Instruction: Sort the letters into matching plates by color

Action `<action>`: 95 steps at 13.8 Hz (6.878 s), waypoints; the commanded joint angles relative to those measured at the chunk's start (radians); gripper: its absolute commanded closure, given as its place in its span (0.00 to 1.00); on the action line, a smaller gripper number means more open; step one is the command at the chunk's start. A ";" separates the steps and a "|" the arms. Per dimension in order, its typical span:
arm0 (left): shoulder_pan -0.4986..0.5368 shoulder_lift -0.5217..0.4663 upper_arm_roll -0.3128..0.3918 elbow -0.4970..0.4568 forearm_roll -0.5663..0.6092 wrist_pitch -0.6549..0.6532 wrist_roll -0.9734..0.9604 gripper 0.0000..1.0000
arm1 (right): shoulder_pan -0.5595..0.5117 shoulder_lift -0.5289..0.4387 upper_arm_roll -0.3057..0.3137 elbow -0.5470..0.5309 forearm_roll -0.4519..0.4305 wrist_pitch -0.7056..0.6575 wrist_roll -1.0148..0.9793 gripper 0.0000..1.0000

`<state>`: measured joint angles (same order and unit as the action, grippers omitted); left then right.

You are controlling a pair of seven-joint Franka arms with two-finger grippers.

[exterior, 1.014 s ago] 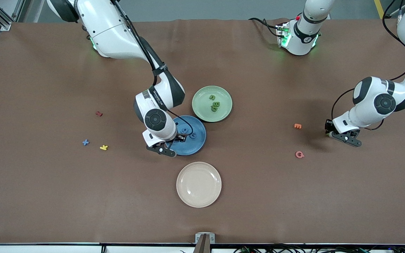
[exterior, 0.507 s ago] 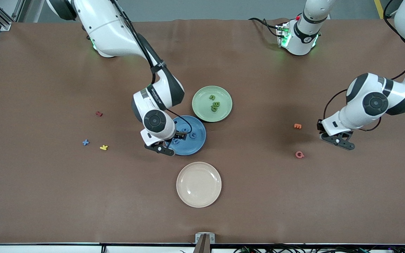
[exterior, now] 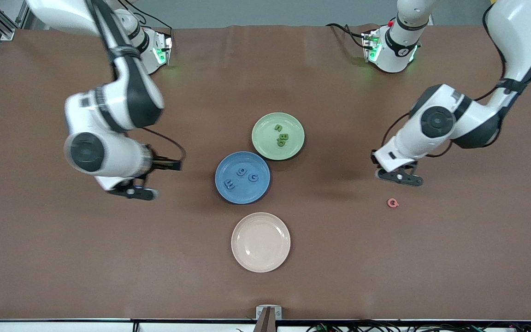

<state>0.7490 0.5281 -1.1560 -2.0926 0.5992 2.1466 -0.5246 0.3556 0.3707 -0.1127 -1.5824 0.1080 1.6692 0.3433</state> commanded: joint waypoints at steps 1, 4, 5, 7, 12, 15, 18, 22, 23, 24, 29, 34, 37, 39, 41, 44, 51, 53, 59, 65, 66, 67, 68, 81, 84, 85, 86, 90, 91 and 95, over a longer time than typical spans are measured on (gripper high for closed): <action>-0.121 0.016 0.002 0.025 -0.015 -0.020 -0.186 1.00 | -0.122 -0.067 0.021 -0.100 -0.053 0.024 -0.178 0.00; -0.236 0.073 0.007 0.061 -0.015 -0.016 -0.366 1.00 | -0.249 -0.056 0.021 -0.120 -0.057 0.087 -0.393 0.00; -0.272 0.094 0.007 0.071 -0.013 -0.010 -0.424 1.00 | -0.285 -0.056 0.021 -0.146 -0.071 0.154 -0.459 0.00; -0.360 0.124 0.024 0.095 -0.009 -0.008 -0.543 1.00 | -0.352 -0.033 0.021 -0.191 -0.079 0.298 -0.580 0.00; -0.675 0.162 0.208 0.198 -0.012 0.021 -0.774 0.99 | -0.382 0.033 0.021 -0.277 -0.087 0.497 -0.658 0.01; -0.810 0.187 0.298 0.246 -0.013 0.070 -0.883 0.99 | -0.369 0.068 0.025 -0.327 -0.087 0.585 -0.723 0.04; -0.881 0.216 0.341 0.249 -0.012 0.121 -0.955 0.95 | -0.359 0.082 0.025 -0.405 -0.087 0.695 -0.800 0.08; -0.901 0.222 0.341 0.236 -0.013 0.122 -1.003 0.77 | -0.354 0.129 0.025 -0.407 -0.087 0.713 -0.807 0.22; -0.905 0.224 0.341 0.235 -0.013 0.122 -1.011 0.69 | -0.356 0.145 0.025 -0.407 -0.085 0.715 -0.807 0.26; -0.905 0.224 0.341 0.235 -0.013 0.121 -1.011 0.50 | -0.356 0.151 0.027 -0.407 -0.085 0.718 -0.805 0.29; -0.876 0.213 0.352 0.249 0.005 0.121 -1.002 0.00 | -0.354 0.165 0.027 -0.412 -0.083 0.719 -0.805 0.38; -0.788 0.165 0.361 0.296 0.007 0.108 -0.912 0.00 | -0.354 0.166 0.027 -0.412 -0.083 0.716 -0.805 0.53; -0.711 0.132 0.363 0.298 0.007 0.107 -0.792 0.00 | -0.354 0.174 0.027 -0.412 -0.083 0.719 -0.805 0.53; -0.669 0.121 0.363 0.316 0.007 0.075 -0.732 0.00 | -0.354 0.175 0.027 -0.413 -0.083 0.719 -0.805 0.53; -0.662 0.122 0.364 0.371 0.005 -0.011 -0.675 0.00 | -0.354 0.175 0.027 -0.413 -0.083 0.718 -0.805 0.55; -0.628 0.125 0.364 0.402 0.005 -0.042 -0.620 0.00 | -0.354 0.175 0.027 -0.419 -0.083 0.719 -0.807 0.67; -0.577 0.021 0.441 0.404 -0.016 -0.045 -0.444 0.00 | -0.331 0.156 0.028 -0.409 -0.083 0.667 -0.794 0.89; -0.579 -0.014 0.479 0.404 -0.041 -0.047 -0.373 0.00 | -0.299 0.113 0.028 -0.357 -0.083 0.553 -0.768 0.90; -0.678 -0.176 0.721 0.402 -0.263 -0.092 -0.107 0.00 | -0.037 0.056 0.030 -0.265 -0.082 0.371 -0.262 0.90; -0.747 -0.373 0.898 0.393 -0.441 -0.267 0.103 0.00 | 0.273 0.120 0.030 -0.196 0.034 0.449 0.253 0.90; -0.775 -0.407 0.935 0.388 -0.458 -0.281 0.103 0.00 | 0.311 0.152 0.030 -0.171 0.071 0.475 0.297 0.90; -0.790 -0.436 0.967 0.388 -0.464 -0.301 0.107 0.00 | 0.350 0.189 0.030 -0.147 0.099 0.503 0.345 0.90; -0.796 -0.459 0.983 0.390 -0.466 -0.325 0.126 0.00 | 0.373 0.221 0.030 -0.125 0.107 0.526 0.388 0.90; -0.896 -0.652 1.150 0.390 -0.568 -0.551 0.396 0.00 | 0.418 0.337 0.030 -0.002 0.107 0.564 0.490 0.00; -0.892 -0.657 1.127 0.390 -0.567 -0.551 0.362 0.00 | 0.416 0.301 0.030 -0.010 0.105 0.522 0.488 0.00; -0.889 -0.655 1.127 0.391 -0.567 -0.551 0.364 0.00 | 0.413 0.275 0.030 -0.008 0.105 0.462 0.487 0.00; -0.887 -0.654 1.127 0.391 -0.567 -0.551 0.365 0.00 | 0.404 0.240 0.028 -0.010 0.105 0.410 0.481 0.00; -0.886 -0.643 1.135 0.402 -0.565 -0.551 0.383 0.00 | 0.329 0.049 0.024 -0.017 0.098 0.171 0.473 0.00; -0.884 -0.643 1.135 0.402 -0.565 -0.551 0.383 0.00 | 0.300 -0.010 0.022 -0.028 0.093 0.118 0.461 0.00; -0.879 -0.623 1.139 0.427 -0.561 -0.553 0.377 0.00 | 0.119 -0.212 0.021 -0.039 0.064 -0.119 0.254 0.00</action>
<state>-0.1370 -0.1056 -0.0192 -1.6875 0.0444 1.6020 -0.1560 0.5572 0.2679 -0.1090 -1.5614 0.1900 1.6087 0.6775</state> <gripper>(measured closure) 0.000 0.000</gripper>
